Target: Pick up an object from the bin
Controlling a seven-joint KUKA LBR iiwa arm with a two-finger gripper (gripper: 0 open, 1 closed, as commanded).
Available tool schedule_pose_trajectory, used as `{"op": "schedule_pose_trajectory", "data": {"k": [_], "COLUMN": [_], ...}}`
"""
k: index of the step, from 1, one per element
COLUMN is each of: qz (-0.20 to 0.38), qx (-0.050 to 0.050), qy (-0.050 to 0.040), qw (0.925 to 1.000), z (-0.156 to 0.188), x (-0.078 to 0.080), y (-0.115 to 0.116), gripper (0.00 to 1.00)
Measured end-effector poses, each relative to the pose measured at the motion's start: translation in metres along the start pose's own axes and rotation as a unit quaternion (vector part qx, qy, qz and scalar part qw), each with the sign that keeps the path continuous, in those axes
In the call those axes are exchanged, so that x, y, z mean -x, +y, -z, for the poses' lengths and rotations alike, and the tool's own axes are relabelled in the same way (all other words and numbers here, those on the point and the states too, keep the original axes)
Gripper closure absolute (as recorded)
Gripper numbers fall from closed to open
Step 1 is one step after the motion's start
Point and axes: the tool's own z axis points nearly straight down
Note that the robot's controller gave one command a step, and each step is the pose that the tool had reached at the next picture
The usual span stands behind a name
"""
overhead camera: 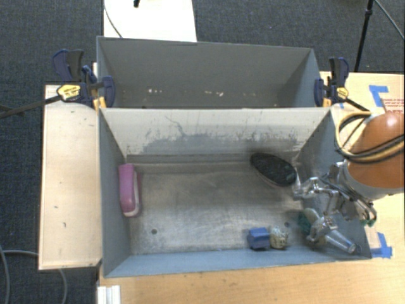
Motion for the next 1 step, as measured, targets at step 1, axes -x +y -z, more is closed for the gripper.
{"op": "schedule_pose_trajectory", "data": {"k": [1], "qz": [0.159], "qx": [0.004], "qy": [-0.0029], "qw": [0.9872], "z": [-0.036], "x": [-0.0013], "y": [0.0211], "gripper": [0.0]}}
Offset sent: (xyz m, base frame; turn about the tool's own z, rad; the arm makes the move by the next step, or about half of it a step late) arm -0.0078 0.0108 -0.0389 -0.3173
